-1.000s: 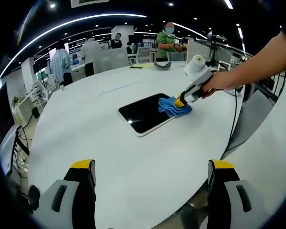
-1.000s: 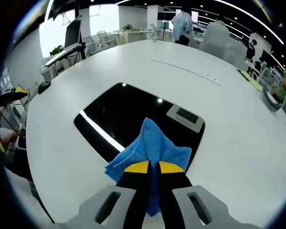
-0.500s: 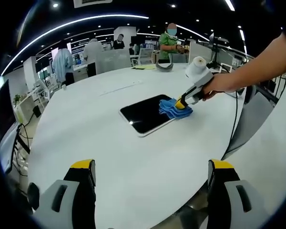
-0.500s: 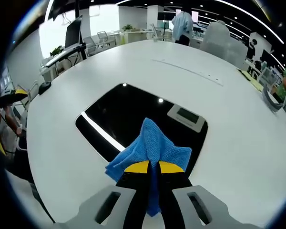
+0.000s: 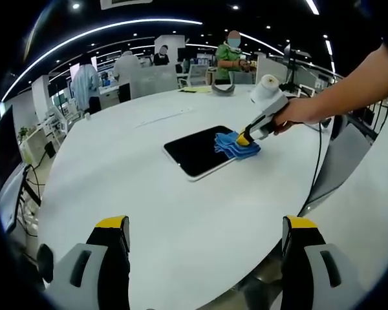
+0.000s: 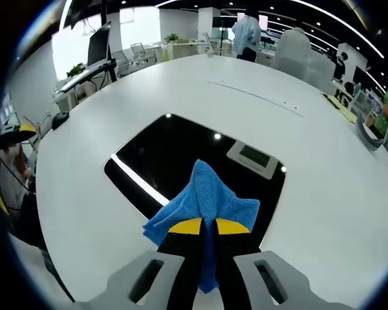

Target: Wipe the mirror surface with the cleaning cloth until all visible marks leave the cleaned area.

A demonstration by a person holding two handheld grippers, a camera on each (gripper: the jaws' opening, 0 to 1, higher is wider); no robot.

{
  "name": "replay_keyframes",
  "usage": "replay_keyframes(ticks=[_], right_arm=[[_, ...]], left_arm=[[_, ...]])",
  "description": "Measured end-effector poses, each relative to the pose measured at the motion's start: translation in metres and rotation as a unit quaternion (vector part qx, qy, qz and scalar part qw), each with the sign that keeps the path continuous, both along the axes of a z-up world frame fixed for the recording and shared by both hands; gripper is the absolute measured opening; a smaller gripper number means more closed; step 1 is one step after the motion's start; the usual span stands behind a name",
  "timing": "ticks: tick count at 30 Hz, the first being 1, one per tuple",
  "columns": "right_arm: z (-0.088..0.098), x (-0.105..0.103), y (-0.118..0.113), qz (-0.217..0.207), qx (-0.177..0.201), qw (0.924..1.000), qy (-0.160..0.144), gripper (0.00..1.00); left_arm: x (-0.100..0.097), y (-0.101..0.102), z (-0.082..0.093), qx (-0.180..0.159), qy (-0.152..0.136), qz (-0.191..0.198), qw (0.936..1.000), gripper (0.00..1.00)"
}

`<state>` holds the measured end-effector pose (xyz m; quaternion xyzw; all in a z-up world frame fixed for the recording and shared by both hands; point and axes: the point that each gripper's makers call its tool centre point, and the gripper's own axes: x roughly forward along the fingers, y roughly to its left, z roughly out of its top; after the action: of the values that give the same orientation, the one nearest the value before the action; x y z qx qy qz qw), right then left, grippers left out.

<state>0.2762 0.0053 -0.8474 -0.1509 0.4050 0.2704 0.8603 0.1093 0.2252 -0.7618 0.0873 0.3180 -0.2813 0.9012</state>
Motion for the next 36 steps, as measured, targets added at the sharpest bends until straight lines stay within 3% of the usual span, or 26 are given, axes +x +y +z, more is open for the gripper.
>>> replay_keyframes(ticks=[36], right_arm=[[0.000,-0.004,0.017,0.014,-0.004,0.9999,0.006,0.02]], left_arm=[[-0.001,0.006,0.002,-0.009,-0.006,0.009,0.9999,0.99]])
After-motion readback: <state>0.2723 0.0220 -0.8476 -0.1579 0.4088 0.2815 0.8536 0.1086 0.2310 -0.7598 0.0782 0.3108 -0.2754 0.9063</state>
